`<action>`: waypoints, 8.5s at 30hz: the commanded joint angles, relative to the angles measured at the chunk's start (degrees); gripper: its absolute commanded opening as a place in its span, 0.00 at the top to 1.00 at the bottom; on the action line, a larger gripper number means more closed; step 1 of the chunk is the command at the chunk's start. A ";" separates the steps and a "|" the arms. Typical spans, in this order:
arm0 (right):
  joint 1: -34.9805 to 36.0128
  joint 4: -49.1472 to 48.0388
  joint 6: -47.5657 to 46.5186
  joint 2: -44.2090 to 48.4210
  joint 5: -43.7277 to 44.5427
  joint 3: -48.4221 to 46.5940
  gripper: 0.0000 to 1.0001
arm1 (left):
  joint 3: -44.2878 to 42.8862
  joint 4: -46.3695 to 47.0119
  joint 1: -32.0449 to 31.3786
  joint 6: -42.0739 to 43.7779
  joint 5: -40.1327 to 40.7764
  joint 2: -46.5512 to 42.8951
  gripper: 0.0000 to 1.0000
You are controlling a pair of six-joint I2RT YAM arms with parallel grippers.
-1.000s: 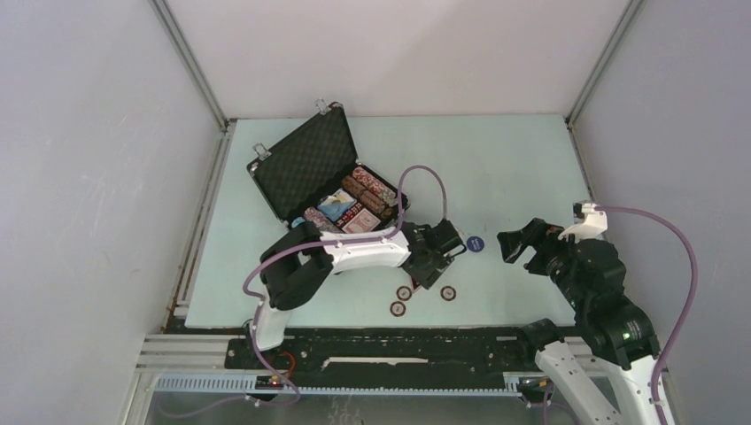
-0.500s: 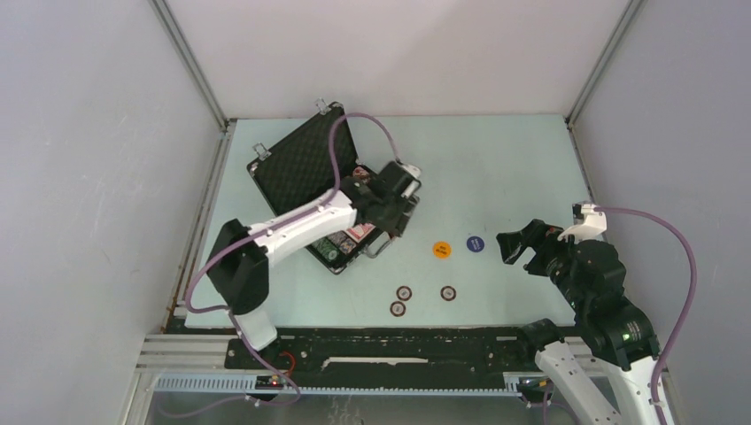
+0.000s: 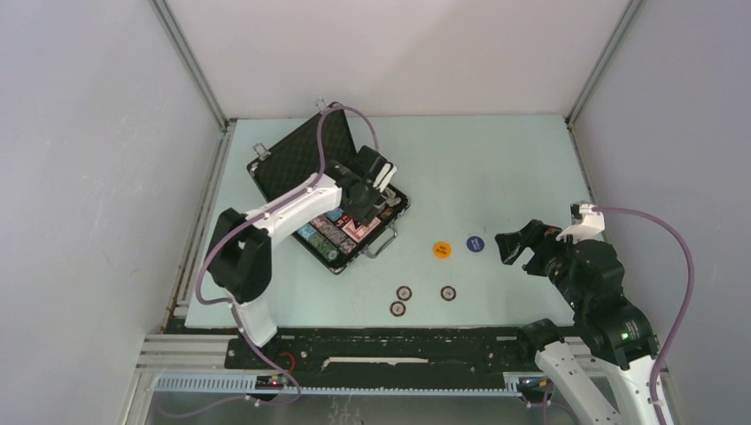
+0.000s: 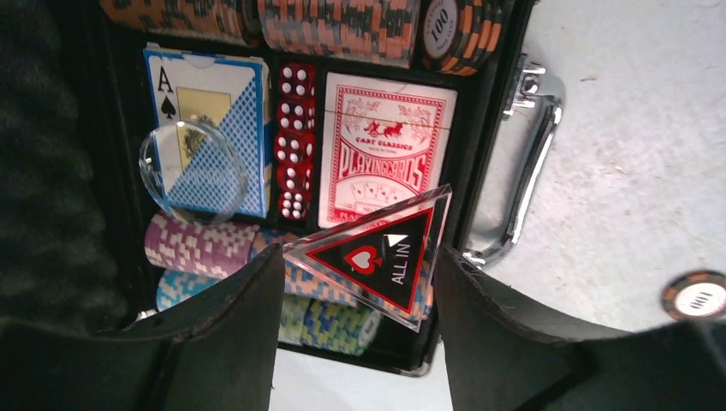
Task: Pack up texas hold em set
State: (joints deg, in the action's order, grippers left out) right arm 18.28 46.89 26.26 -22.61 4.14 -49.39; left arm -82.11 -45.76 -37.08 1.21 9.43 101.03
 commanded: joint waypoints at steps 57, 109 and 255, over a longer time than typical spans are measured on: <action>0.82 -2.08 -1.48 -0.20 -0.71 0.34 0.00 | -8.92 9.01 9.65 16.75 -5.60 13.04 0.44; 1.41 -2.63 -1.19 -0.59 -1.16 0.87 0.00 | -1.95 11.82 17.29 -17.01 -10.45 3.23 0.08; 1.93 -3.13 -1.21 -0.43 -1.44 1.40 0.00 | 5.98 26.52 13.35 -32.35 -11.26 9.28 0.14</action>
State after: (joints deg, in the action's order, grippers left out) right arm 19.66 45.34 25.93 -23.24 2.50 -48.25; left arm -74.43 -17.67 -23.64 -31.44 -1.32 106.83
